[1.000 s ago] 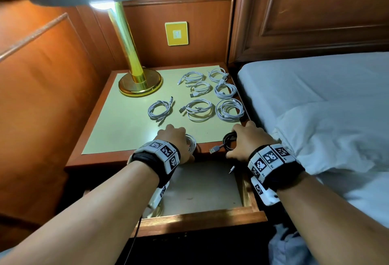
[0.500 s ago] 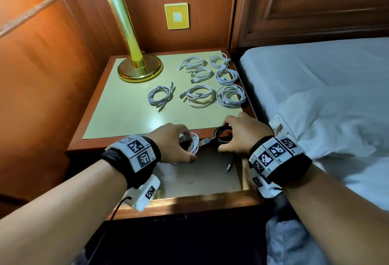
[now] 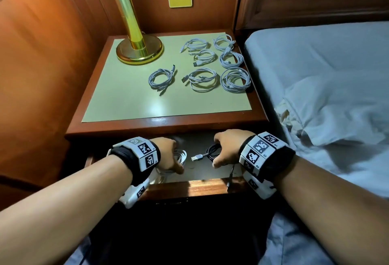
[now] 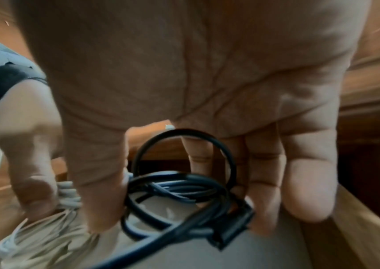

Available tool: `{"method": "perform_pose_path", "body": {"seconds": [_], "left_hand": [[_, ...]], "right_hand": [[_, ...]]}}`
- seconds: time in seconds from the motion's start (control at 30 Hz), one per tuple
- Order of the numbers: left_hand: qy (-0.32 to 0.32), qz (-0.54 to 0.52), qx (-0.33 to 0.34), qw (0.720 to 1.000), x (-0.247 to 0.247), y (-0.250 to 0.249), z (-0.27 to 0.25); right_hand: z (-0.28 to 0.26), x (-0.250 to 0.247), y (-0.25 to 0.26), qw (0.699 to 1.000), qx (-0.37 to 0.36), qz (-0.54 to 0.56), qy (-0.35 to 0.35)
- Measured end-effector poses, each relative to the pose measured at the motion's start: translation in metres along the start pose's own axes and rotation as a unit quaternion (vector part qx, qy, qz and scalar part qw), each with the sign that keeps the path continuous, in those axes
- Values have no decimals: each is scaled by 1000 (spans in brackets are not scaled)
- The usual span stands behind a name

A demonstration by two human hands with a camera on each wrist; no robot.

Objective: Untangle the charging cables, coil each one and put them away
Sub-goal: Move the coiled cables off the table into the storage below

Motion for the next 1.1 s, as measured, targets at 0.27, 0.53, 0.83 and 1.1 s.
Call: {"method": "perform_pose_path", "body": {"seconds": [0.27,0.53,0.83,1.1], "left_hand": [[0,35,-6,999,14,-14,23],[0,69,-1,998,18,-25,32],[-8,86,37,996,18,-36,34],[15,112,75,991,25,-43,34]], "right_hand": [[23,9,-18,998,51,44,-4],[33,16,-14,997,35,-18,60],[42,26,-12,998,3,-24,55],[51,31,-13,996,-13,-18,90]]}}
Point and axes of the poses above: each hand's wrist, its own z-axis towards the middle knuckle, its own x-axis out of the palm, y = z × x, the point moved 5 cm from there along z, towards the middle knuckle, and after that the axes turned 15 degrees about -x, right-handed, at the moved point
